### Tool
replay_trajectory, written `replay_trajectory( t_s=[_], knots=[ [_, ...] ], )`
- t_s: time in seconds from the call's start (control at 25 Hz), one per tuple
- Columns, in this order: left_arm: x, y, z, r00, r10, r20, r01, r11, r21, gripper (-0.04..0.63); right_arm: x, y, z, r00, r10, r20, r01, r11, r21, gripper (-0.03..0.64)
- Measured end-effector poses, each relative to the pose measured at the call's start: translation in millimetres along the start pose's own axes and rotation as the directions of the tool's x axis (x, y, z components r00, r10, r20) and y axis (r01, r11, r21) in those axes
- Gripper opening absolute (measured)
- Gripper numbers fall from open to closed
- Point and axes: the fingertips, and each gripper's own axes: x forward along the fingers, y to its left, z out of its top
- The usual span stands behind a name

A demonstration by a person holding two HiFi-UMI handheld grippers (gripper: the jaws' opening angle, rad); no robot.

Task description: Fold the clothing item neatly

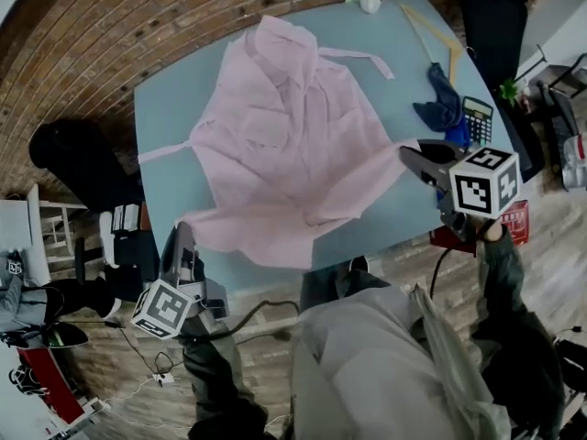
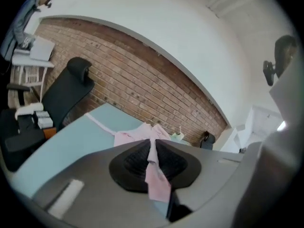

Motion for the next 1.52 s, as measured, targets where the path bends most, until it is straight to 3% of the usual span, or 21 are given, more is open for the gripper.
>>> replay_trajectory(
  t_s=[0.08, 0.2, 0.4, 0.48, 0.64, 0.72, 0.84, 0.92, 1.0, 1.08, 1.16, 1.24, 1.28, 1.36, 1.52],
  knots=[
    [27, 5, 31, 0.997, 0.077, 0.018, -0.079, 0.986, 0.145, 0.043, 23, -10, 35, 0.998, -0.053, 0.014, 0.054, 0.998, -0.039, 0.028],
    [72, 11, 59, 0.989, 0.144, 0.044, -0.151, 0.944, 0.293, 0.043, 63, -21, 74, 0.992, -0.112, 0.056, 0.116, 0.99, -0.083, 0.028],
    [160, 14, 83, 0.986, 0.16, 0.046, -0.16, 0.839, 0.519, 0.041, 144, -38, 116, 0.976, -0.207, 0.067, 0.216, 0.956, -0.196, 0.028],
    [196, 20, 87, 0.986, 0.164, 0.031, -0.154, 0.824, 0.546, 0.041, 173, -52, 131, 0.971, -0.233, 0.058, 0.24, 0.943, -0.23, 0.028],
    [252, 51, 108, 0.983, 0.182, 0.016, -0.164, 0.837, 0.523, 0.041, 213, -91, 178, 0.959, -0.273, 0.08, 0.285, 0.93, -0.233, 0.028],
    [274, 70, 122, 0.978, 0.207, 0.021, -0.187, 0.828, 0.528, 0.041, 226, -114, 204, 0.943, -0.314, 0.113, 0.333, 0.909, -0.25, 0.028],
    [304, 98, 141, 0.963, 0.265, 0.052, -0.248, 0.791, 0.559, 0.041, 252, -149, 235, 0.917, -0.375, 0.139, 0.4, 0.866, -0.302, 0.028],
    [327, 111, 150, 0.953, 0.293, 0.076, -0.279, 0.75, 0.6, 0.041, 276, -167, 247, 0.906, -0.399, 0.139, 0.422, 0.845, -0.328, 0.028],
    [353, 119, 146, 0.947, 0.314, 0.07, -0.282, 0.704, 0.652, 0.043, 305, -183, 247, 0.906, -0.413, 0.097, 0.418, 0.829, -0.371, 0.028],
    [380, 129, 131, 0.941, 0.337, 0.026, -0.264, 0.685, 0.679, 0.048, 337, -199, 230, 0.908, -0.42, 0.004, 0.383, 0.823, -0.419, 0.032],
    [400, 137, 110, 0.937, 0.345, -0.049, -0.221, 0.696, 0.683, 0.13, 363, -212, 198, 0.898, -0.421, -0.129, 0.327, 0.834, -0.445, 0.125],
    [407, 139, 78, 0.935, 0.312, -0.169, -0.132, 0.748, 0.651, 0.287, 374, -218, 162, 0.886, -0.4, -0.235, 0.262, 0.849, -0.459, 0.266],
    [404, 138, 63, 0.93, 0.288, -0.227, -0.088, 0.777, 0.623, 0.373, 371, -218, 149, 0.888, -0.389, -0.244, 0.248, 0.853, -0.458, 0.286],
    [386, 138, 43, 0.926, 0.251, -0.281, -0.04, 0.807, 0.589, 0.412, 352, -218, 138, 0.906, -0.376, -0.194, 0.265, 0.861, -0.434, 0.293],
    [318, 133, 31, 0.944, 0.183, -0.275, 0.004, 0.825, 0.565, 0.43, 276, -195, 126, 0.925, -0.365, -0.105, 0.282, 0.843, -0.458, 0.293]
  ],
)
